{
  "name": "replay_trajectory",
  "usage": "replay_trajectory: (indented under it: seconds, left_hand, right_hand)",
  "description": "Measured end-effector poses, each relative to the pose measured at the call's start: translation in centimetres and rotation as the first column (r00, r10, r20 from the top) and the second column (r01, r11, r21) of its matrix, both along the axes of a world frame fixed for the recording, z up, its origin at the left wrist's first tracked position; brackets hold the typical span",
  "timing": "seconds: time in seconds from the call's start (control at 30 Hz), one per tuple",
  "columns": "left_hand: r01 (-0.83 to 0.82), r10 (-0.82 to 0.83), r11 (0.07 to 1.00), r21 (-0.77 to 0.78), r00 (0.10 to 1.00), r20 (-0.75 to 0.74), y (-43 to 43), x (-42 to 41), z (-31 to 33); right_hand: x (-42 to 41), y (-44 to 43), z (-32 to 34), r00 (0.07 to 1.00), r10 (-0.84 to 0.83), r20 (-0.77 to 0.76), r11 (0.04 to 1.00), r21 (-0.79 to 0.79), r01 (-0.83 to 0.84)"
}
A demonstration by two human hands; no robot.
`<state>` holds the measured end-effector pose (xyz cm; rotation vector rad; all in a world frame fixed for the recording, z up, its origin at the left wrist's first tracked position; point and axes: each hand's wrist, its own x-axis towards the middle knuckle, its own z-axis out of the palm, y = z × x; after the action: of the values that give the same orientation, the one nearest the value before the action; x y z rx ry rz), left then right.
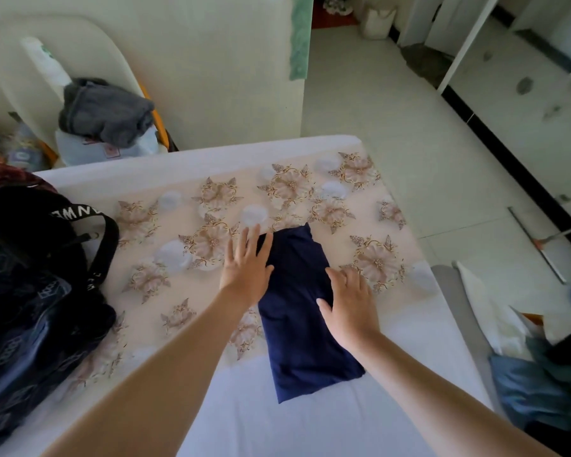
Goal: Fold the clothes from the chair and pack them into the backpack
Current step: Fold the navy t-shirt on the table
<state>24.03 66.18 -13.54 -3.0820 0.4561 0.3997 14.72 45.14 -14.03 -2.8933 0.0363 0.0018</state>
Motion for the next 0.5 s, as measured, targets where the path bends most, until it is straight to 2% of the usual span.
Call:
replay_trajectory:
  seconds: [0.1, 0.17, 0.27, 0.33, 0.4, 0.5]
  left_hand:
    - [0.106, -0.059, 0.974, -0.2, 0.971, 0.23, -1.6, -4.1, 0.6]
    - [0.249, -0.17, 0.925, -0.288, 0.947, 0.272, -2.3, -7.5, -0.1]
    - [0.306, -0.269, 0.91, -0.28, 0.949, 0.163, -1.8, -12.2, -1.7]
    - [0.276, -0.265, 0.933, -0.231, 0.961, 0.081, -0.8, -14.5, -2.4]
    - [0.256, -0.255, 0.945, -0.205, 0.966, 0.031, -0.1, -15.9, -2.4]
    - [0.242, -0.252, 0.953, -0.181, 0.967, -0.031, 0.3, -17.3, -1.5]
  right_hand:
    - [-1.2, -0.1, -0.1, 0.976, 0.183, 0.115, 0.981, -0.077, -0.175]
    - [-2.5, -0.1, -0.4, 0.92, 0.366, 0.137, 0.93, -0.094, -0.356]
    - [-4.9, -1.3, -0.9, 0.831, 0.557, 0.009, 0.825, -0.118, -0.552]
    - [-6.4, -2.2, -0.7, 0.796, 0.587, -0.15, 0.791, -0.106, -0.603]
    - [-7.4, -2.8, -0.3, 0.756, 0.606, -0.245, 0.755, -0.119, -0.644]
    - [-8.0, -3.2, -0.1, 0.742, 0.617, -0.262, 0.73, -0.164, -0.664]
